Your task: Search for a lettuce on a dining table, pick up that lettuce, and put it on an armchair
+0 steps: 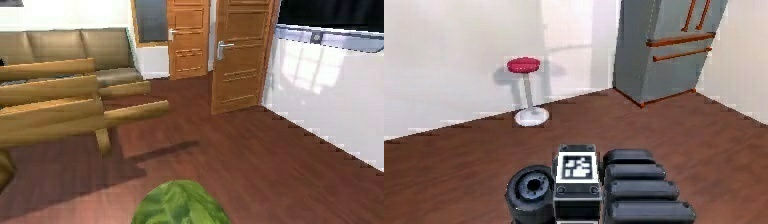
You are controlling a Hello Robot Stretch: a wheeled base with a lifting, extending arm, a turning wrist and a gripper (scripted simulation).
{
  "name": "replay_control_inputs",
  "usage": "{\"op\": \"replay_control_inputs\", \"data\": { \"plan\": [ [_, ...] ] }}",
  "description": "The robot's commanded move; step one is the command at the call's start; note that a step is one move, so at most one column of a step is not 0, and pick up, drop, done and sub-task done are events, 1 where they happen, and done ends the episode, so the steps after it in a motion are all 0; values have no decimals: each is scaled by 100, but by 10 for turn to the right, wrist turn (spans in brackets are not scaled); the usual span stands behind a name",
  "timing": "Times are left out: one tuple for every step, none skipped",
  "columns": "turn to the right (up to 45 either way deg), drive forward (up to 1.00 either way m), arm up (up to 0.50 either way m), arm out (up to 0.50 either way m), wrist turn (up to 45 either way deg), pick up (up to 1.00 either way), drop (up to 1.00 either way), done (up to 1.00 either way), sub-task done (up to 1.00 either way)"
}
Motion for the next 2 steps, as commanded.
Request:
{"op": "replay_control_inputs", "data": {
  "plan": [
    [0,100,0,0,0,0,0,0,0],
    [30,0,0,0,0,0,0,0,0]
  ]
}}
